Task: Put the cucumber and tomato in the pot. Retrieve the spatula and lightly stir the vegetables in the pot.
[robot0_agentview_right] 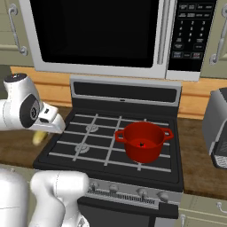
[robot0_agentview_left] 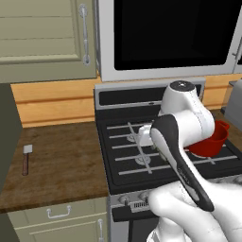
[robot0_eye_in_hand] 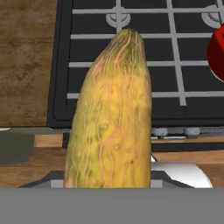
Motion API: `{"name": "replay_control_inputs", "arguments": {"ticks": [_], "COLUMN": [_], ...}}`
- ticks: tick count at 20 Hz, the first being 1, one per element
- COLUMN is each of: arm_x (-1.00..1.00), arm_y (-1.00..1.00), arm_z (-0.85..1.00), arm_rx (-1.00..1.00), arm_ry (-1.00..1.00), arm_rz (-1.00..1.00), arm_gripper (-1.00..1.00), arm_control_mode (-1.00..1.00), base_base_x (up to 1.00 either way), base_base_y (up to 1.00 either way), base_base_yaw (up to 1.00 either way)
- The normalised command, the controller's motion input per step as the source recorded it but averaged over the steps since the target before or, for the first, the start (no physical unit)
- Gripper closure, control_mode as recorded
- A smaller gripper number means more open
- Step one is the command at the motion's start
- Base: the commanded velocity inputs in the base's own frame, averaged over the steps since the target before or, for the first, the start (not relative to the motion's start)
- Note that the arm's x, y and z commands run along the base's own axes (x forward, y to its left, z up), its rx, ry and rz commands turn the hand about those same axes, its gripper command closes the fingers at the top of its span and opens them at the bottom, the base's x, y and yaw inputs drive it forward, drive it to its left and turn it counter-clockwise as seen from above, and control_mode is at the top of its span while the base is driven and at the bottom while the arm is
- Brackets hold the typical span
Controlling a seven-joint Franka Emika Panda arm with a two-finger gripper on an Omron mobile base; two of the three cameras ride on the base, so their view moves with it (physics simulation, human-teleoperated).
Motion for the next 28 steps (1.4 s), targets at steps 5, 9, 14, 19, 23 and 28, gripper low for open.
{"name": "replay_control_inputs", "arguments": {"ticks": [5, 9, 14, 19, 23, 28], "arm_x": [0.0, 0.04, 0.16, 0.36, 0.6, 0.62], "arm_y": [-0.99, -0.96, -1.0, -0.94, -0.87, -0.49], "arm_z": [0.14, 0.08, 0.03, 0.0, 0.0, -0.09], "arm_rx": [-0.11, -0.16, -0.14, -0.07, 0.05, 0.02], "arm_ry": [0.0, -0.01, 0.0, 0.02, 0.14, 0.08], "arm_rz": [-0.01, 0.0, 0.0, -0.04, -0.03, 0.03], "arm_gripper": [1.0, 1.0, 1.0, 1.0, 1.0, 1.0], "arm_control_mode": [-1.0, -1.0, -1.0, -1.0, -1.0, -1.0], "base_base_x": [0.0, 0.0, 0.0, 0.0, 0.0, 0.0], "base_base_y": [0.0, 0.0, 0.0, 0.0, 0.0, 0.0], "base_base_yaw": [0.0, 0.0, 0.0, 0.0, 0.0, 0.0]}}
